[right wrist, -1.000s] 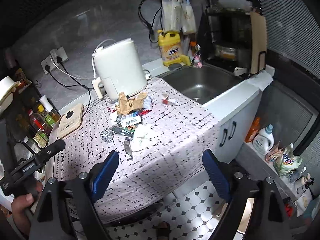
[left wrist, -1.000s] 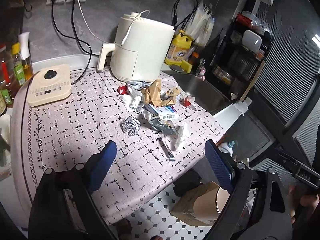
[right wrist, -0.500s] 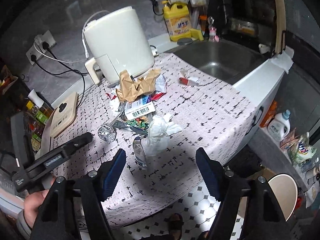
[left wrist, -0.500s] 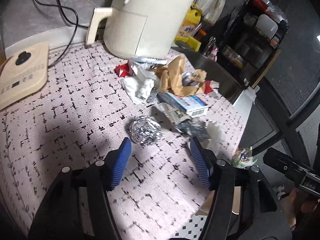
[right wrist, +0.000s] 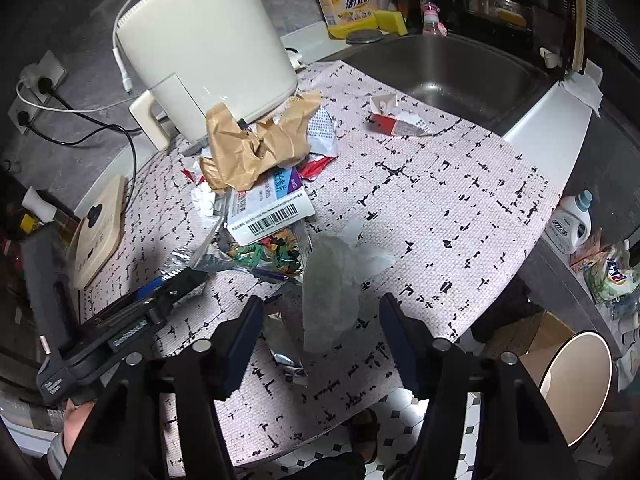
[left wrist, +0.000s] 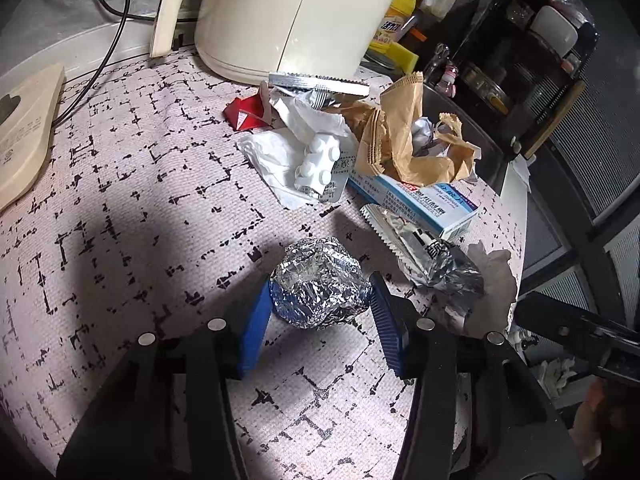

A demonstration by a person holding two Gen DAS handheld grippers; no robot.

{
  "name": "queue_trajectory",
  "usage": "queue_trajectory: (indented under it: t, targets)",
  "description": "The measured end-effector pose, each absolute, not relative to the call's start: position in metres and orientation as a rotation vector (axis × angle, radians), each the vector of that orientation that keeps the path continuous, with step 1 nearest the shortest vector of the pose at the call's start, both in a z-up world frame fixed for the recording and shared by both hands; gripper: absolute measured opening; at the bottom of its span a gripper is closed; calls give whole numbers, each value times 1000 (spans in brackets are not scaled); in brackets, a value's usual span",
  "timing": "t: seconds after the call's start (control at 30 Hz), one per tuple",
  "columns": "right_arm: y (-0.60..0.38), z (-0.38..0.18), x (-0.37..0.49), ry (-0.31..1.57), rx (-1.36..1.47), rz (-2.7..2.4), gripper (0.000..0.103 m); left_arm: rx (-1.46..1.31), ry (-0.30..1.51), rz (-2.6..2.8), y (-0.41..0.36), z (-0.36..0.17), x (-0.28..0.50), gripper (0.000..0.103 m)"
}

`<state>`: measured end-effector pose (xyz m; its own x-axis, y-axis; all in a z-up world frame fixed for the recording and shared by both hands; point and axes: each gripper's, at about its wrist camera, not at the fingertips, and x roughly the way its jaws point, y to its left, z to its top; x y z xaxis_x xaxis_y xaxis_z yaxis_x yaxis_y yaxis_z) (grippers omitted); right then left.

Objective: Collect trash
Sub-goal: 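Grasp the foil ball with the left tool while the right tool grasps white plastic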

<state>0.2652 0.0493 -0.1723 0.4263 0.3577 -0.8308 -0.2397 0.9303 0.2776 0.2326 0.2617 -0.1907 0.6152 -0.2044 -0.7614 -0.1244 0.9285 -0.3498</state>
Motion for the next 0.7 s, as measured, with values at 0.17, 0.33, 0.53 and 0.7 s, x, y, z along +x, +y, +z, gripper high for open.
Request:
queue_trajectory:
  t: [0.17, 0.33, 0.53, 0.7]
  targets:
    - [54, -188, 278, 1111, 146, 389, 34, -397, 896, -30, 273, -184, 224, 49]
    - [55, -189, 278, 1112, 149, 431, 11, -410, 866, 9, 282, -173, 211, 49]
    - [41, -166, 274, 1035, 165, 510, 8, -410, 806, 64, 273, -153, 194, 49]
    - [16, -157, 273, 1012, 184, 545, 8, -429, 771, 123, 254, -134, 179, 49]
